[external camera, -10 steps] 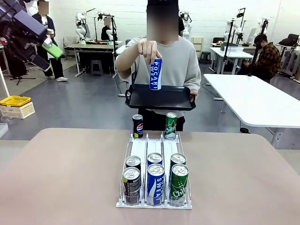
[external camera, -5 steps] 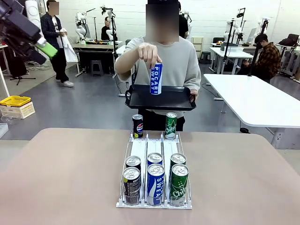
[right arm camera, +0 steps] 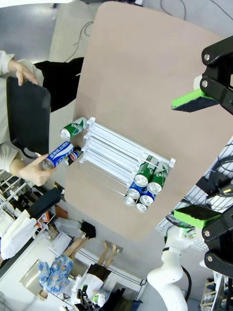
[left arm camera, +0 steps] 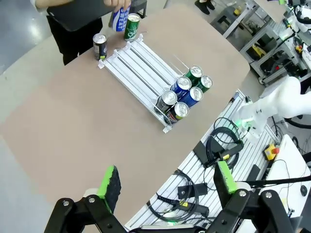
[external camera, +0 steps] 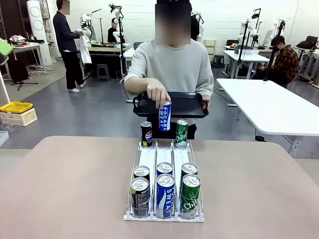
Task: Retrieve and hand over the desired beverage to the person.
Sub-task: Pick up a can of the same type that the person held from the Automatic Can Dispenser.
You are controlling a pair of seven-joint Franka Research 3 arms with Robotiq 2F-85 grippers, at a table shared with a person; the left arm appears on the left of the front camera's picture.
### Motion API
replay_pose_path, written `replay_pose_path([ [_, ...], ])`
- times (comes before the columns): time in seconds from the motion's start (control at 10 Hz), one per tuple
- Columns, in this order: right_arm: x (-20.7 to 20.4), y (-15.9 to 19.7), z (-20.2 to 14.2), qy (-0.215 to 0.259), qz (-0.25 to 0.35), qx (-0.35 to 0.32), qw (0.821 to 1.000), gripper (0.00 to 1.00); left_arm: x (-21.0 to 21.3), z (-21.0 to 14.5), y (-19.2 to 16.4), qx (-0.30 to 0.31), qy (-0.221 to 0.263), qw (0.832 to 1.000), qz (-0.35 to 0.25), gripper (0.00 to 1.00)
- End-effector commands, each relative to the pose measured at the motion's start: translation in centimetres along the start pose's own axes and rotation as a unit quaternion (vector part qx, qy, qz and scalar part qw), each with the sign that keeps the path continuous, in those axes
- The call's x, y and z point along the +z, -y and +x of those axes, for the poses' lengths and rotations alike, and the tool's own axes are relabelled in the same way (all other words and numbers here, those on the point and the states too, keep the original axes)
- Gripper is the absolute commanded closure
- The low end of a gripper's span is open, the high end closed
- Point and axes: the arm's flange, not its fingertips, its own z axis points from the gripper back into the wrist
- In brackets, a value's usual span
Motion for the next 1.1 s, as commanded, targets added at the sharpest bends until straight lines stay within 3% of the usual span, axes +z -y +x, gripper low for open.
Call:
replay_pose_path([
  [0.0,-0.04,0.07,0.12,0.007,0.016,0.008,1.000,0.00,-0.85,0.65,-0.13,-0.002,-0.003,1.000,0.000,0.00],
  [1.0,-0.04,0.07,0.12,0.007,0.016,0.008,1.000,0.00,-0.85,0.65,-0.13,-0.002,-0.003,1.000,0.000,0.00],
])
